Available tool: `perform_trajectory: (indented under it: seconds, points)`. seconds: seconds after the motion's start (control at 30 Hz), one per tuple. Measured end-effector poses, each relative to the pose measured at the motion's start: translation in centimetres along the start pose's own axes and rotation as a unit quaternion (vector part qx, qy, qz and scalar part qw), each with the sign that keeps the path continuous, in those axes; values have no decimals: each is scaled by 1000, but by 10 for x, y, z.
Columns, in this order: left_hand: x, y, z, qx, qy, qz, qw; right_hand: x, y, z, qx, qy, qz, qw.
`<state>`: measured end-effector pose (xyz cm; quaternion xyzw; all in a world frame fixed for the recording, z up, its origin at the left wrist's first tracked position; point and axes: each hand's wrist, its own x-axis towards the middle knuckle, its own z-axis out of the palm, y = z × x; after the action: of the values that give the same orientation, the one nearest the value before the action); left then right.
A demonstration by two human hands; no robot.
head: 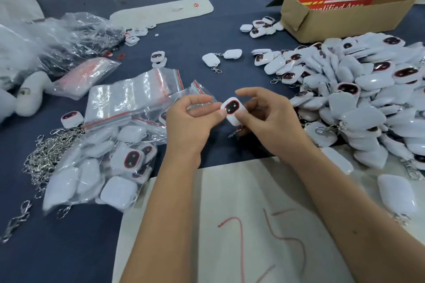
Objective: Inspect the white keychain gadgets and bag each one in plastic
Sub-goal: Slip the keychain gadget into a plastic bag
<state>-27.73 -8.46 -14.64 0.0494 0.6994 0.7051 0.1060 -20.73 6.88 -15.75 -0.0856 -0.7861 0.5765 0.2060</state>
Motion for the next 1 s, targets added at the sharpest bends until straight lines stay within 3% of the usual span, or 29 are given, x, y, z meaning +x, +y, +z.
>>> perform_trajectory:
  seconds: [0.13, 0.37, 1.0]
  points:
    - [0, -6, 1, -82, -32, -29, 996, 0, 3, 2, 69, -19, 7, 997]
    - [0, 0, 0, -95, -47, -66, 992, 0, 1, -3, 142, -64, 51, 987]
    - [-2, 4, 4, -64, -66, -60, 994, 3, 3, -2, 112, -68, -6, 991]
